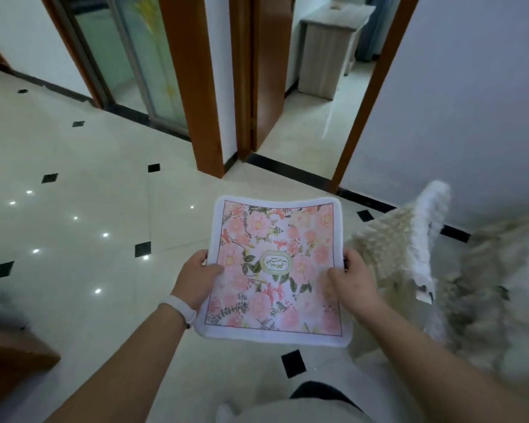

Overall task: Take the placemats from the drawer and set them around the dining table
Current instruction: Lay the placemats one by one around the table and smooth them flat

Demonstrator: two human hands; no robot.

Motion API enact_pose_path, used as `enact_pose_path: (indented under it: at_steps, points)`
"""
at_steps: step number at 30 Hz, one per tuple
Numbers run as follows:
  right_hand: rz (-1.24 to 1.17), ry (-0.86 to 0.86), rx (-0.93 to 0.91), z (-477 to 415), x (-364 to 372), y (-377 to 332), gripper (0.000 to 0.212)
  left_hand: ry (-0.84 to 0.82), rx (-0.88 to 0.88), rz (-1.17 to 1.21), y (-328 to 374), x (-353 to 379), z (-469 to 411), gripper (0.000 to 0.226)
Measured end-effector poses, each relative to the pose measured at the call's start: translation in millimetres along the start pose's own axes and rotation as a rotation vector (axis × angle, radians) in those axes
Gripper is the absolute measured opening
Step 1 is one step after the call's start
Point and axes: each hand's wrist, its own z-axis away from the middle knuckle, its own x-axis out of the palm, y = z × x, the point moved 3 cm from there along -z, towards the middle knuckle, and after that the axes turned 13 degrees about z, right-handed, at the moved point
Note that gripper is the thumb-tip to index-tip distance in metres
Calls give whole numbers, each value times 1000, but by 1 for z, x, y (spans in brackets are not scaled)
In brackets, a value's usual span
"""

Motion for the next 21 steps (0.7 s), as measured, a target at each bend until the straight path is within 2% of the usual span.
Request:
enact_pose_path:
  at_steps: [5,10,16,21]
  points:
    - [-40,86,106,-37,-19,10,23,-127,-30,-34,21,48,-54,24]
    - [-111,167,132,-112,-44,23,26,-171,-16,-64,46,111,-113,20]
    - [-180,262,175,-204,-97,38,24,-238,43,-170,105,217,-182,19]
    - [-222,368,238,-233,-162,60,21,-359,60,-237,140,312,-209,21]
